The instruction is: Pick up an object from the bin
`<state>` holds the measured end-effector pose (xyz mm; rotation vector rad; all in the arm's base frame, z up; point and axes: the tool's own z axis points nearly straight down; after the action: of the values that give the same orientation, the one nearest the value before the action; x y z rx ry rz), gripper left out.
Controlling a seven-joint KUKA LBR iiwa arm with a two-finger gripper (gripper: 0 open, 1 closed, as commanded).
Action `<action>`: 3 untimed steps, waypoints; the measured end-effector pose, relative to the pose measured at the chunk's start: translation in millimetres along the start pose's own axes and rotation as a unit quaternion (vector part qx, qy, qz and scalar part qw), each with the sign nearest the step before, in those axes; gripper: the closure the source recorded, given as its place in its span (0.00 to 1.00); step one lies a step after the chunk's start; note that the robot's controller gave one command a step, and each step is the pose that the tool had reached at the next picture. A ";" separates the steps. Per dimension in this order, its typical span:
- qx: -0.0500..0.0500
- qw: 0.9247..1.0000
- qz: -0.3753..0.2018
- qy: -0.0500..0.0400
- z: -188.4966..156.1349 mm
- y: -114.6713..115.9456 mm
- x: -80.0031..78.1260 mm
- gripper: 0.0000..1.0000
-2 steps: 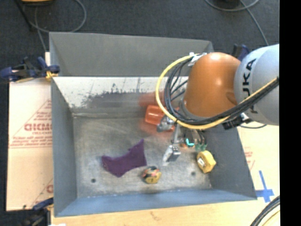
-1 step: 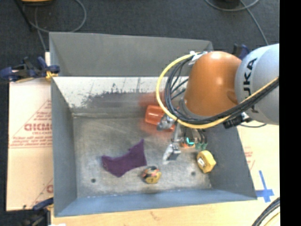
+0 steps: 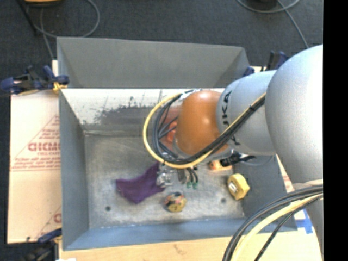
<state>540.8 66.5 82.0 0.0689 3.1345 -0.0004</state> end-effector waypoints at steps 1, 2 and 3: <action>0.000 1.000 0.000 0.000 0.0 0.0 0.0 1.00; 0.000 0.980 -0.200 0.003 -118.8 8.7 21.7 1.00; -0.001 0.977 -0.215 0.003 -128.9 9.3 22.9 1.00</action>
Offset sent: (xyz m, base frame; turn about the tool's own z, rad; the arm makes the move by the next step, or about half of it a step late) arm -0.0257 0.0118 0.1438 -0.4778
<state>517.5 76.9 210.8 -0.6079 3.0813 -0.0006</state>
